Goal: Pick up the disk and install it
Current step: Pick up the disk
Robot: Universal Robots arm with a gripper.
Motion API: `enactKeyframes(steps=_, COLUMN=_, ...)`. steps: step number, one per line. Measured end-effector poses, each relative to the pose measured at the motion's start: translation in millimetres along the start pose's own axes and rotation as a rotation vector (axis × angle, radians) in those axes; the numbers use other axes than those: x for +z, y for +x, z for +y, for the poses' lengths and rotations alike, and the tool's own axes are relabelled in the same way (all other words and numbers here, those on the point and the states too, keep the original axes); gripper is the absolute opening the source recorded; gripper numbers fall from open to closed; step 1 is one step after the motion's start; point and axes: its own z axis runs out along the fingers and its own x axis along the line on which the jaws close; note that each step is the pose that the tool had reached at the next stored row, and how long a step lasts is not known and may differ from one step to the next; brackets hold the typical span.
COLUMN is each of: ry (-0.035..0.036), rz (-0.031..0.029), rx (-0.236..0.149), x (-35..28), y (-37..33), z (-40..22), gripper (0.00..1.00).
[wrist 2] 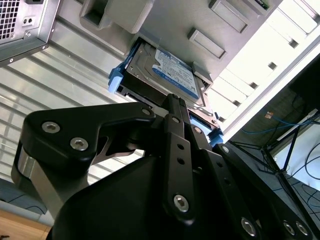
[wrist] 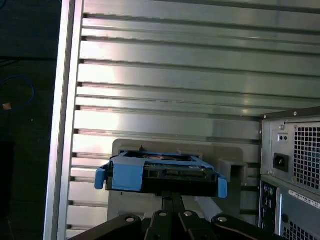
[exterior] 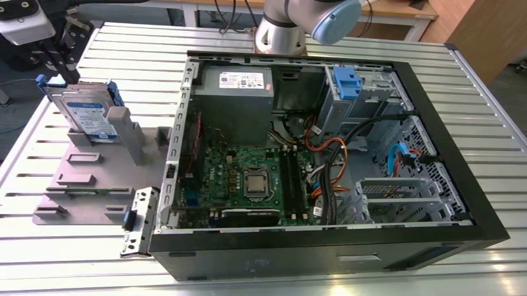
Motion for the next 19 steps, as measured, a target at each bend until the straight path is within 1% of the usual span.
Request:
enactKeyframes(steps=8, ry=-0.0001, rz=0.0001, rx=-0.003, x=0.0, y=0.0, z=0.0, gripper=0.11)
enactKeyframes(steps=15, ry=-0.0006, rz=0.0012, rx=-0.026, x=0.0, y=0.0, z=0.0, gripper=0.11)
enactKeyframes(steps=19, ry=-0.0012, rz=0.002, rx=-0.047, x=0.0, y=0.0, z=0.0, gripper=0.11)
